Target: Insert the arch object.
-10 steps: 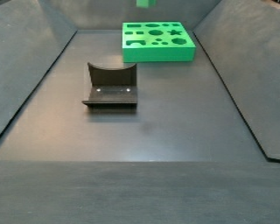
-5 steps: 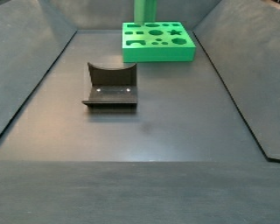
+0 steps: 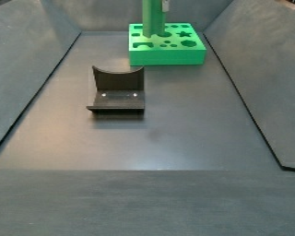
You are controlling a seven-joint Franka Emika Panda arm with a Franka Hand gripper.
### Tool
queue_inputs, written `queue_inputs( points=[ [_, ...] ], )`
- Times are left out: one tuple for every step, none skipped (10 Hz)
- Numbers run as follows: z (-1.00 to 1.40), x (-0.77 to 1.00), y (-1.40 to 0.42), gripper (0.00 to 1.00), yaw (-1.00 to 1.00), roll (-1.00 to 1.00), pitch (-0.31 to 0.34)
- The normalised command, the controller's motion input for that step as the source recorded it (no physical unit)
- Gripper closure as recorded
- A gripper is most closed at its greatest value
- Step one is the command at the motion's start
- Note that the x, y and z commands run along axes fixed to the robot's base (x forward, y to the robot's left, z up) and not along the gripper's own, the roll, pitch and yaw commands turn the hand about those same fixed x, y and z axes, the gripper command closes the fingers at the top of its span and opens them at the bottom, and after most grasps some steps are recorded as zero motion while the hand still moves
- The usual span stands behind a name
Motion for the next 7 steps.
queue_inputs(
  points=[
    [-0.24, 0.21, 0.0, 1.0, -0.87, -0.15, 0.004],
    [-0.24, 0.2, 0.0, 1.0, -0.88, -0.13, 0.0],
    [-0.23, 0.14, 0.0, 1.0, -0.92, -0.11, 0.0],
    [-0.17, 0.07, 0.0, 1.0, -0.95, -0.07, 0.0],
    [-0.11, 0.0, 0.17, 1.0, -0.74, -0.04, 0.0],
    [-0.08, 0.0, 0.21, 1.0, -0.26, 0.0, 0.043],
    [-0.12, 0.0, 0.08, 1.0, 0.01, 0.07, 0.027]
  ],
)
